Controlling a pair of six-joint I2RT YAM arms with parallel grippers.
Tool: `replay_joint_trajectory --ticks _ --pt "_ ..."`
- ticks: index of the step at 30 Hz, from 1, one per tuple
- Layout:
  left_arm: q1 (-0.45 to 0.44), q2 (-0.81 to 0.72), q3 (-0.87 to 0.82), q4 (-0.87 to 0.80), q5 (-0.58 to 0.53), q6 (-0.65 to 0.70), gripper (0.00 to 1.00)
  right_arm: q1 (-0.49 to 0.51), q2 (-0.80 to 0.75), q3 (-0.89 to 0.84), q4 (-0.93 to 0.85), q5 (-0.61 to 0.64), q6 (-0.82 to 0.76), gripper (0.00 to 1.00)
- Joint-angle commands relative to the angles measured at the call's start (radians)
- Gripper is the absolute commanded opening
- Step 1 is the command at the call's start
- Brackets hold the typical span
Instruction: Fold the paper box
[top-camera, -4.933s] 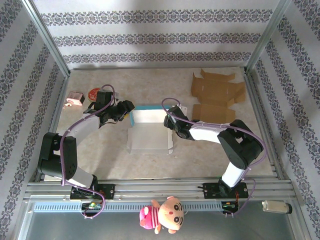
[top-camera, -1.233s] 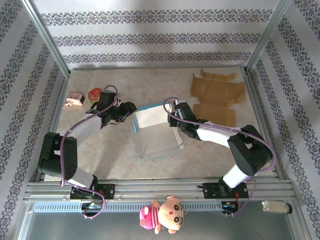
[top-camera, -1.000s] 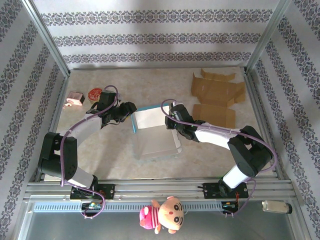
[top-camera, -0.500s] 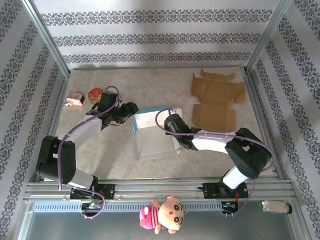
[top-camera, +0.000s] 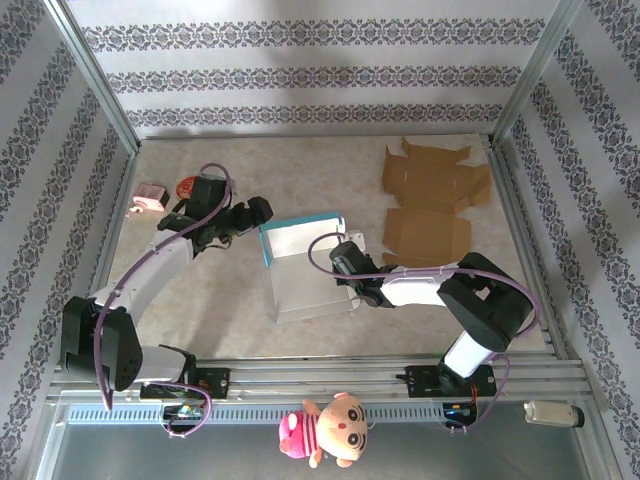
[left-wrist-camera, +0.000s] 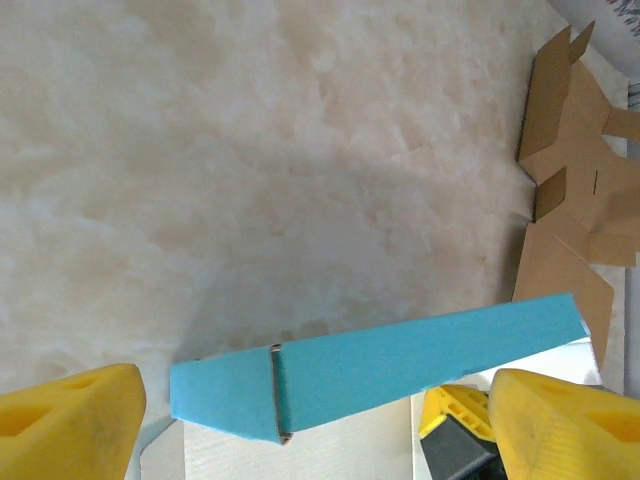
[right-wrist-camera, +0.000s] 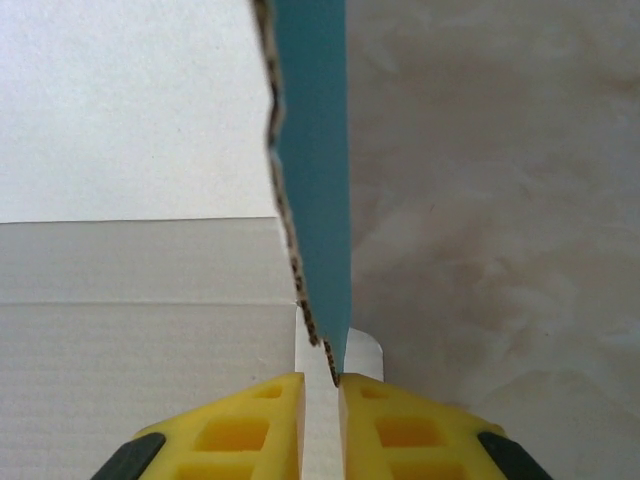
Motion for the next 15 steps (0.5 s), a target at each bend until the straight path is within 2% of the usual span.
replay_joint_trajectory --ticks 1,3,7,9,12,15 --pt "-0.014 0.034 0.141 -0.168 -0.005 0.184 0.88 0.009 0.011 -0.01 0.043 0.001 -0.021 0.16" --pt "-0.039 0.115 0.27 -0.297 0.045 0.313 0.84 0.008 0.017 -0.013 0.05 0.002 -0.025 0.15" --pt "-0.108 0.244 0.446 -0.467 0.087 0.515 0.83 0.01 0.043 -0.016 0.062 -0.008 -0.023 0.11" --pt "-0.121 0.307 0.505 -0.514 0.097 0.553 0.83 0.008 0.054 -0.015 0.067 -0.007 -0.02 0.11" --pt "-0.128 0.378 0.557 -0.54 0.051 0.56 0.84 0.01 0.056 -0.009 0.067 -0.011 -0.031 0.1" --pt "-0.132 0.425 0.572 -0.539 0.097 0.575 0.84 0.009 0.063 -0.014 0.085 -0.021 -0.039 0.1"
